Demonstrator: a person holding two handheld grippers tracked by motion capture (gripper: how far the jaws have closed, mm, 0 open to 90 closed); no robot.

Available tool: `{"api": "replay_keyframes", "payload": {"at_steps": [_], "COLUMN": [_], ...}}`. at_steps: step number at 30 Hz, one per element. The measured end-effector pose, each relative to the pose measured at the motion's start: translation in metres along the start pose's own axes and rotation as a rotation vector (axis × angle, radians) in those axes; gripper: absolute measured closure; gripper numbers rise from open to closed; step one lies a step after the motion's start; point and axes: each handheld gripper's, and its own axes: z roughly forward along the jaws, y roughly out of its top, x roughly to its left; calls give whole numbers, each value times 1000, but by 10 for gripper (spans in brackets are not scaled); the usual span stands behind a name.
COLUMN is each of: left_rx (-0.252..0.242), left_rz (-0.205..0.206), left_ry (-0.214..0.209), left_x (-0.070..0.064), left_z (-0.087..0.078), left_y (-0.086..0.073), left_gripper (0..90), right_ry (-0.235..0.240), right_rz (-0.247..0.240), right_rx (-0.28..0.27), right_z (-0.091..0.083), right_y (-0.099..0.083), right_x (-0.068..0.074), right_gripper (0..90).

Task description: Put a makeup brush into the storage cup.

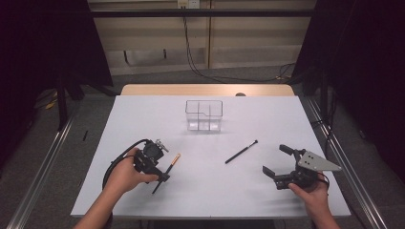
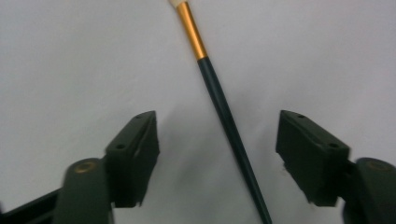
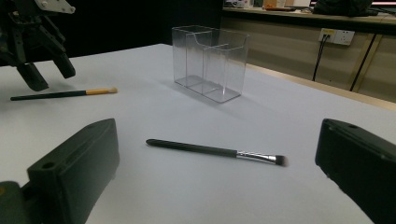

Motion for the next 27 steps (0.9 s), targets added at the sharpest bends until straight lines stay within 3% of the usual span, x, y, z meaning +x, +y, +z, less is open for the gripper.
{"api": "replay_keyframes", "payload": {"at_steps": [3,5,12,19,27], "left_rx": [5,9,19,67,139], "left_rz": [-7,-40,-41,-63,-50], "left_ry": [19,9,21,20,66], "left_x": [2,5,5,5,1], "left_z": [2,3,6,15,21], "left_y": [2,5,15,21,30], "left_gripper": [410,435,559,623,714], "right_ry": [-1,1,1,1,-6], "right_rz": [-1,0,-4,-9,-12], "right_rx": [2,4,6,7,11], "right_z": [0,1,1,1,0], "right_y": [0,0,-1,-1,-1], "right_x": [-1,-1,-1,-1,-1], "right_gripper": [0,0,0,0,0]}}
